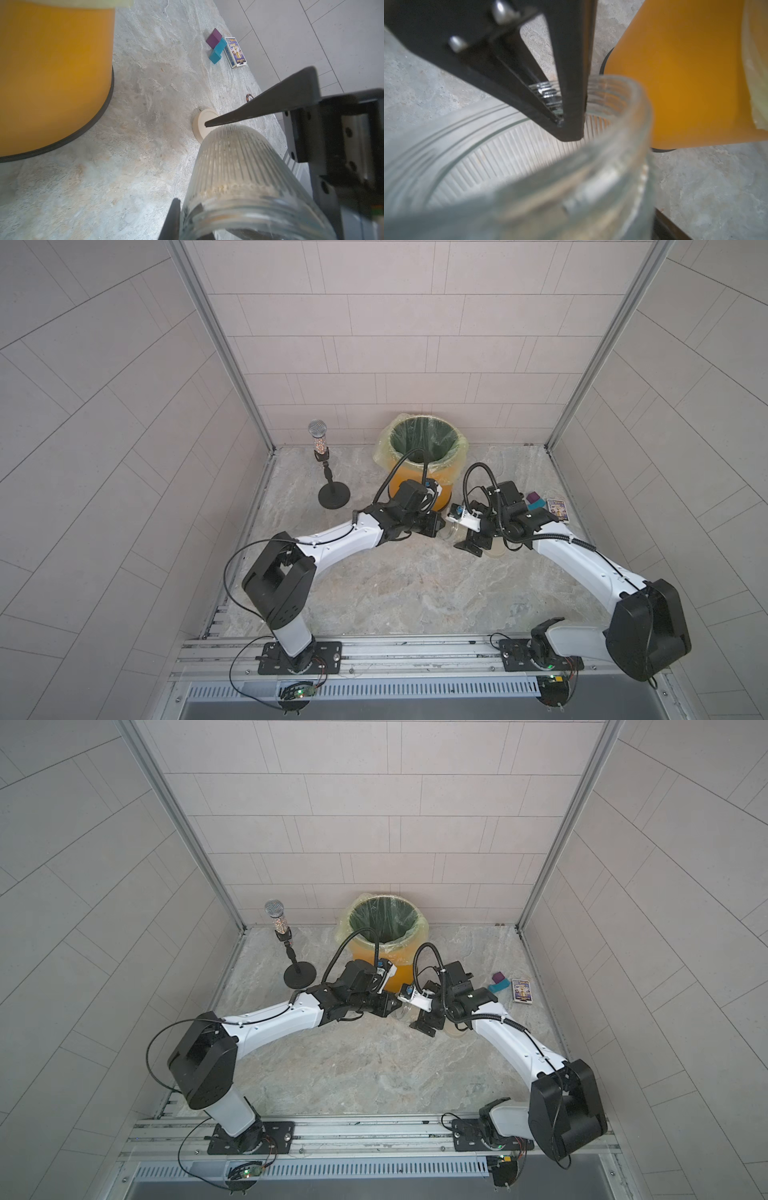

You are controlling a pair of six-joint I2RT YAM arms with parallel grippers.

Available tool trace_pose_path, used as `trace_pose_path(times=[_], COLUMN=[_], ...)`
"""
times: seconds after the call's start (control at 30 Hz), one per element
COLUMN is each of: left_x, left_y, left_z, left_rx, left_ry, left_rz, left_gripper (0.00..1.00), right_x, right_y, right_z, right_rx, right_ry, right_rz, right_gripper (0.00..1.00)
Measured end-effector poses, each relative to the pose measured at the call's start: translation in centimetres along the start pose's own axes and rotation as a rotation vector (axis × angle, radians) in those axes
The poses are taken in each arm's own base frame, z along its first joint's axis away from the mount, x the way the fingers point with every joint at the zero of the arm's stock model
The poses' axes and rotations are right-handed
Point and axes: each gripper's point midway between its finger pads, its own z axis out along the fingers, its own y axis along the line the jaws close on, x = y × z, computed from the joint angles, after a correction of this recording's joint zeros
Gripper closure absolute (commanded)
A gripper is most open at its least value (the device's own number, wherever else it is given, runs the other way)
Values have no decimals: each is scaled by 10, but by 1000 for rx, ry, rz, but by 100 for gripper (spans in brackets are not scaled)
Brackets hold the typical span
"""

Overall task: Empty expired oatmeal from jars
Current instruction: Pick up the jar from the center of the board.

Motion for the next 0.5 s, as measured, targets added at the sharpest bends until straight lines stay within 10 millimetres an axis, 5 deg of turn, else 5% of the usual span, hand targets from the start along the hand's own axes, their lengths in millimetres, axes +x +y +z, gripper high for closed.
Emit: trace_pose_path(times=[0.5], left_x=[-1], left_y=[-1], left_z=[-2], left_rx=[22], left_ry=[2], left_rz=[-15], left_gripper=[100], right_x=[1], right_y=[4], right_z=[-2], right_rx=[12], right_ry=[-6], right_rz=[-72], right_gripper=[24])
